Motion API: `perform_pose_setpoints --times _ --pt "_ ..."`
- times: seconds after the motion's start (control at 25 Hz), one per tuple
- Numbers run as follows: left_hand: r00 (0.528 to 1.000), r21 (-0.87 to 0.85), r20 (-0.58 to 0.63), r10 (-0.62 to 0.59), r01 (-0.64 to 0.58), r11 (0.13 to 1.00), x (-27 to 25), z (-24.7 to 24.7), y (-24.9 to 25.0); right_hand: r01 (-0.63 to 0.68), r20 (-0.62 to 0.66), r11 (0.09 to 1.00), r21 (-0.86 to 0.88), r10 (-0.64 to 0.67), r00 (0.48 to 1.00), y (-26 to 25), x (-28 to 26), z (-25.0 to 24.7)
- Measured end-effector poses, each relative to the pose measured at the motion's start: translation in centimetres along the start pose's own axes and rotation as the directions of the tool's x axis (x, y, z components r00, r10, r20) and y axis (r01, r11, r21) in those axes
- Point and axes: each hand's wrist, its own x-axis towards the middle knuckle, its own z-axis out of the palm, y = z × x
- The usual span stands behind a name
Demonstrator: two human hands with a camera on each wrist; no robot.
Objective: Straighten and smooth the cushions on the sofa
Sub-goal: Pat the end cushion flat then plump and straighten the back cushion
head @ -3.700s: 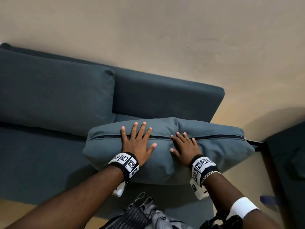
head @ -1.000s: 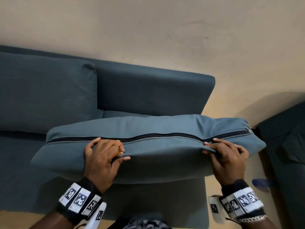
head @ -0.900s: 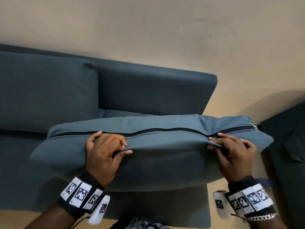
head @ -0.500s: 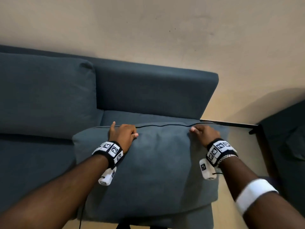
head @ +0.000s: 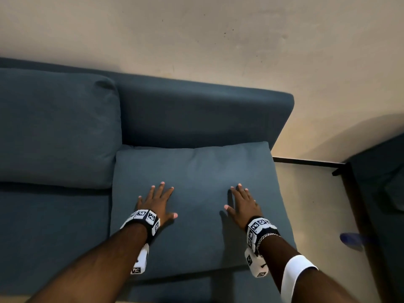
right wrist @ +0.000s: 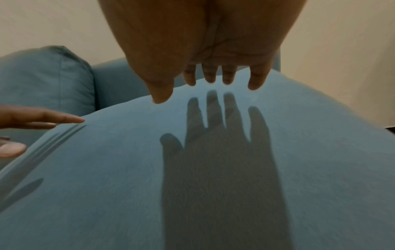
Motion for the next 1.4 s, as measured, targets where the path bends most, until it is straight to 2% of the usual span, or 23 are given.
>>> perform_pose_setpoints --times 0.16,0.32,0.4,0.48,0.52,0.6,0.68,0.72,0.76,0.8,0.84,0.88,0.92,0.96,1.0,1.08,1.12,1.2,1.24,1.28,1.32,1.36,1.4 --pt "1.000 -0.060 -0.015 -0.008 0.008 0.998 2.6 -1.5 1.0 -0.052 -0.141 0.998 -0.028 0.048 0.989 -0.6 2.5 0.9" --pt "0.991 -0.035 -0.018 0.135 -0.136 0.990 5.1 -3.4 5.9 -0.087 0.058 0.996 0.003 0.086 0.995 -1.2 3.3 1.5" --pt "0.983 -0.020 -0.006 0.182 -0.182 0.983 6.7 -4.7 9.4 -0.058 -0.011 0.998 0.005 0.058 0.998 -1.1 4.5 -1.4" --pt "0.987 -0.019 0.051 0.150 -0.150 0.989 8.3 -5.1 11.8 -0.031 -0.208 0.998 0.058 0.043 0.977 -0.8 6.1 -6.1" --pt "0.989 -0.033 0.092 0.117 -0.114 0.993 9.1 -4.7 12.6 -0.005 -0.356 0.992 0.125 0.049 0.933 -0.3 7.0 -9.1" --pt "0.989 -0.037 0.134 0.055 -0.050 0.998 10.3 -3.0 13.2 0.122 -0.660 0.965 0.231 0.063 0.748 0.9 8.7 -15.7" --pt "0.990 -0.015 0.137 0.018 -0.016 1.000 11.2 -0.8 12.9 0.189 -0.823 0.925 0.328 0.182 0.539 2.6 11.3 -19.2" --pt "0.991 -0.019 0.133 0.006 -0.003 1.000 11.5 0.3 12.8 0.171 -0.839 0.916 0.363 0.241 0.488 3.8 13.3 -18.7" --pt "0.993 -0.017 0.121 -0.003 0.005 1.000 11.3 0.9 12.7 0.098 -0.812 0.931 0.351 0.250 0.527 4.7 15.1 -17.0" --pt "0.994 -0.014 0.109 -0.013 0.014 1.000 11.4 1.7 12.7 0.003 -0.703 0.957 0.289 0.210 0.679 5.8 17.1 -13.7" --pt "0.994 0.003 0.110 -0.021 0.021 1.000 11.6 2.5 12.9 -0.101 -0.438 0.982 0.162 0.163 0.884 6.8 18.5 -9.3" --pt "0.992 0.018 0.119 -0.028 0.026 0.999 11.6 3.1 13.2 -0.152 -0.167 0.988 0.027 0.155 0.974 8.0 19.9 -5.3" --pt "0.993 0.031 0.113 -0.040 0.037 0.999 11.9 3.7 13.5 -0.166 -0.007 0.986 -0.013 0.166 0.986 8.5 21.3 -3.7" --pt "0.993 0.049 0.109 -0.054 0.049 0.998 12.3 4.0 13.7 -0.195 0.050 0.980 -0.044 0.197 0.979 8.6 21.5 -3.7" --pt "0.991 0.052 0.117 -0.068 0.062 0.997 12.5 4.2 14.0 -0.189 0.001 0.982 -0.009 0.189 0.982 8.5 21.3 -5.2" --pt "0.988 0.047 0.122 -0.092 0.087 0.995 13.2 4.4 14.2 -0.049 -0.271 0.987 0.152 0.089 0.958 7.9 20.2 -9.6" --pt "0.987 0.050 0.127 -0.096 0.090 0.995 13.5 4.3 14.2 0.053 -0.448 0.970 0.237 0.061 0.892 7.6 18.7 -11.7" --pt "0.984 0.057 0.140 -0.109 0.102 0.993 13.8 4.3 14.2 0.239 -0.746 0.911 0.335 0.102 0.658 8.0 15.7 -12.1" --pt "0.984 0.058 0.135 -0.116 0.109 0.992 13.7 4.3 14.2 0.204 -0.770 0.933 0.296 0.107 0.630 8.5 14.4 -10.0" --pt "0.985 0.064 0.126 -0.120 0.113 0.992 13.8 4.4 14.3 0.150 -0.703 0.970 0.190 0.027 0.711 8.7 13.9 -7.3" --pt "0.981 0.068 0.146 -0.128 0.119 0.991 13.9 4.1 14.5 0.129 -0.470 0.991 0.033 -0.099 0.877 9.0 14.3 -3.7" --pt "0.976 0.072 0.169 -0.138 0.128 0.989 13.4 4.3 14.8 0.100 -0.204 0.992 -0.070 -0.113 0.973 10.0 14.4 -0.5" --pt "0.980 0.064 0.146 -0.138 0.130 0.989 13.8 4.5 15.0 0.078 -0.037 0.990 -0.116 -0.083 0.996 10.8 16.0 0.0"
